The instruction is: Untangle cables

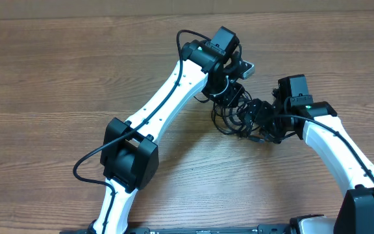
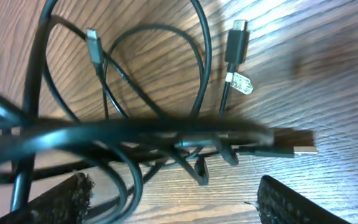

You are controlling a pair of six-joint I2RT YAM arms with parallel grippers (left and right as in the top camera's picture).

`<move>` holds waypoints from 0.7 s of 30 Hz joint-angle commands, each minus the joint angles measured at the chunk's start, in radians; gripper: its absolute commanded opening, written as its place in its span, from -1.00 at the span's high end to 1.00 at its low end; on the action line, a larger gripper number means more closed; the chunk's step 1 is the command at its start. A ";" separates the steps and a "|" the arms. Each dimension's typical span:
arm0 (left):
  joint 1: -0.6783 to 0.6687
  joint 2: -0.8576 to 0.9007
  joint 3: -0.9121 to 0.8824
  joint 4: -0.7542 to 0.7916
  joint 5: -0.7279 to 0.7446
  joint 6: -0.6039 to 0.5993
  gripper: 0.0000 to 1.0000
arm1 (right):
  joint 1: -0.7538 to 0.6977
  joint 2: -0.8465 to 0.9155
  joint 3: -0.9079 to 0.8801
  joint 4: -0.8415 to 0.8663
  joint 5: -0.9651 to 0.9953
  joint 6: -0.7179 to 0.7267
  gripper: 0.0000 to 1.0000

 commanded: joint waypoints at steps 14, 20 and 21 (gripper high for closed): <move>0.002 -0.052 0.023 0.002 0.004 -0.001 0.92 | -0.002 -0.064 0.068 0.004 -0.010 -0.056 -0.69; 0.003 -0.121 0.023 0.002 0.067 0.000 0.91 | -0.002 -0.046 0.066 0.040 0.097 -0.051 -0.61; 0.003 -0.136 0.023 0.005 0.067 0.003 0.92 | -0.002 -0.041 0.066 0.042 0.097 -0.052 -0.60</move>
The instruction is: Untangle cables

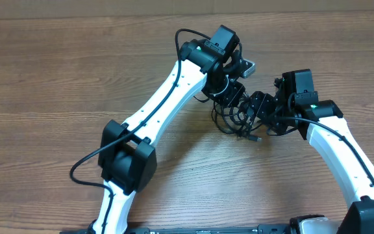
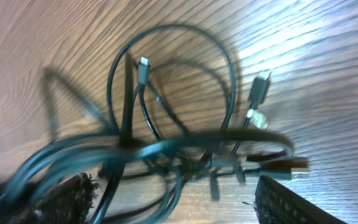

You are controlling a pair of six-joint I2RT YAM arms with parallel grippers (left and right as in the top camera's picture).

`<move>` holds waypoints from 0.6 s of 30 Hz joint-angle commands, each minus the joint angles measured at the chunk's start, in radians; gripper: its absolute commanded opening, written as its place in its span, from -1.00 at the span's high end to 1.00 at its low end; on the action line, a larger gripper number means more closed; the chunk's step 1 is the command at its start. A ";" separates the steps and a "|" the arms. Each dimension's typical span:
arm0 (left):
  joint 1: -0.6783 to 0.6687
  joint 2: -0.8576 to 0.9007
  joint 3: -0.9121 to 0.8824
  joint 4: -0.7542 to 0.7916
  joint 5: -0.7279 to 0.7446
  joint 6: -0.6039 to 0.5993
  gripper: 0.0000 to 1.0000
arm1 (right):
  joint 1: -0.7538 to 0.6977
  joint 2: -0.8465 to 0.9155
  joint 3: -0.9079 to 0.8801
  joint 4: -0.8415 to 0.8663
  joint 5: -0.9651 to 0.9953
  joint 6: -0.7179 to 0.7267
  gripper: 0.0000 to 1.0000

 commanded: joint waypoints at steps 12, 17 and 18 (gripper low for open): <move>0.088 -0.265 0.023 -0.050 -0.027 0.018 0.92 | -0.003 0.101 0.019 -0.126 0.320 0.116 -0.62; 0.222 -0.283 0.023 -0.062 -0.001 0.017 0.92 | -0.003 0.101 0.018 -0.185 0.410 0.160 -0.66; 0.250 -0.283 0.023 -0.062 0.008 0.017 0.92 | -0.003 0.101 0.018 -0.188 0.411 0.159 -0.67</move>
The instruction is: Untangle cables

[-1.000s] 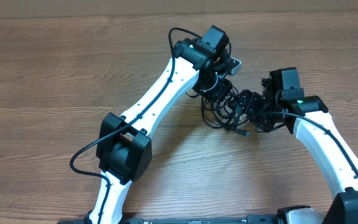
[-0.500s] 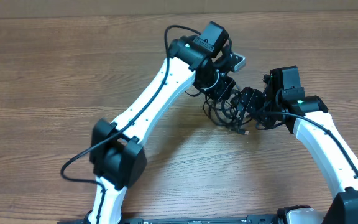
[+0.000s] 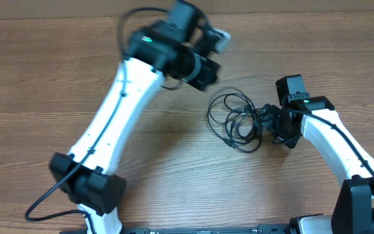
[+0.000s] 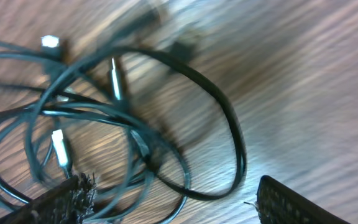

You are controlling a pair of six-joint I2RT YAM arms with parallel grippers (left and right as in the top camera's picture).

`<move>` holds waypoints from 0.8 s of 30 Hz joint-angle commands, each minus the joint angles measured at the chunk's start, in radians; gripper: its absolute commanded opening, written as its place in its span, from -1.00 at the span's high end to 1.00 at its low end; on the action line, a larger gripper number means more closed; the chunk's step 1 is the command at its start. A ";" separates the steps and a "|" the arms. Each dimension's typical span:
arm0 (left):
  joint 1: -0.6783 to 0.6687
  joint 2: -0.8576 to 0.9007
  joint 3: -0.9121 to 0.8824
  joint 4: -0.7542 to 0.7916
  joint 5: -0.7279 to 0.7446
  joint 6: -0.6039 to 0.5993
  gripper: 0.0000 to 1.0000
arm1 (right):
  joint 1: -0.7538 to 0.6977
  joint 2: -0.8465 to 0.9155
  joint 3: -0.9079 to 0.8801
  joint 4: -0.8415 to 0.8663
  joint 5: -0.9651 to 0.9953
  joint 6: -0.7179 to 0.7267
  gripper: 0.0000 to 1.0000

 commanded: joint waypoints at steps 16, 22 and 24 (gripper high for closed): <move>0.062 0.065 0.019 0.001 0.091 0.054 0.28 | -0.044 -0.035 0.089 -0.067 -0.011 0.003 -0.83; -0.027 0.161 0.020 0.003 0.091 0.067 -0.02 | -0.151 -0.087 0.128 -0.135 -0.047 0.003 -0.92; -0.061 0.201 0.019 0.005 0.089 0.080 -0.08 | -0.193 -0.094 0.128 -0.154 -0.066 0.003 -0.94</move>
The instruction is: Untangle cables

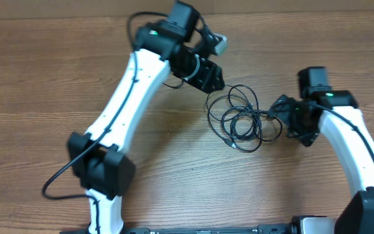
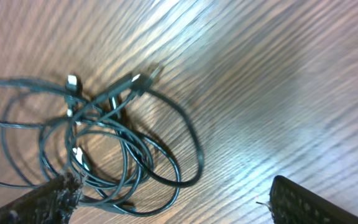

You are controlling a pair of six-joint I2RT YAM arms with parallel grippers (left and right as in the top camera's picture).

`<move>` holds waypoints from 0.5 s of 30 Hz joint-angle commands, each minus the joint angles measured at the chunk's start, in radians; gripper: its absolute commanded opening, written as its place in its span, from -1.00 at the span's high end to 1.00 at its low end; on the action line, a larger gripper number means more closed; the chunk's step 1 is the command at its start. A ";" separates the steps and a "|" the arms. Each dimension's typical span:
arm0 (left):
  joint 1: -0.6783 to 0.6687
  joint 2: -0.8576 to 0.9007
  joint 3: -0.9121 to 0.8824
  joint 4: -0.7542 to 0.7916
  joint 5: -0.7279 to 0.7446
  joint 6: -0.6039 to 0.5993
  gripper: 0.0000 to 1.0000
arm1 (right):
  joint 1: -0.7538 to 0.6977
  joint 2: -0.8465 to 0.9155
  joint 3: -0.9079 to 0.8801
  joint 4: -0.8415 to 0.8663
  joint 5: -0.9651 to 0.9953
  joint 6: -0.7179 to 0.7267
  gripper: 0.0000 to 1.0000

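A tangle of thin black cables point(image 1: 240, 121) lies in loose loops on the wooden table point(image 1: 50, 84), with small plug ends showing point(image 2: 73, 81). In the right wrist view the same loops point(image 2: 110, 146) lie left of centre. My right gripper point(image 1: 280, 110) stands just right of the tangle. It is open point(image 2: 173, 190), its pads point(image 2: 48, 200) wide apart over bare wood and the loops' edge. My left gripper point(image 1: 211, 77) hovers at the tangle's upper left. From above its jaws cannot be made out.
The left arm point(image 1: 125, 97) stretches from the near edge across the table's middle. The right arm point(image 1: 359, 156) comes in from the near right. A pale wall edge point(image 1: 76, 8) runs along the far side of the table.
My right gripper has drawn back to the right and higher, so the cables look smaller and farther off. The left gripper has shifted slightly right, closer to the tangle's upper-left edge.
At first both grippers were crowded on the tangle, with a cable stretched across the right wrist view. Then the left arm was away at the upper left and the cables lay spread on the table. Now both grippers flank the loose loops.
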 commanded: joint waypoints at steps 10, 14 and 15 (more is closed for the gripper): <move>-0.196 0.282 0.018 0.036 -0.174 0.042 -0.09 | -0.153 -0.035 0.024 -0.061 -0.055 -0.058 -1.00; -0.226 0.352 0.019 0.078 -0.216 0.045 -0.18 | -0.153 -0.035 0.024 -0.061 -0.055 -0.058 -1.00; -0.233 0.373 0.018 0.098 -0.238 0.045 -0.21 | -0.153 -0.035 0.024 -0.062 -0.055 -0.058 -1.00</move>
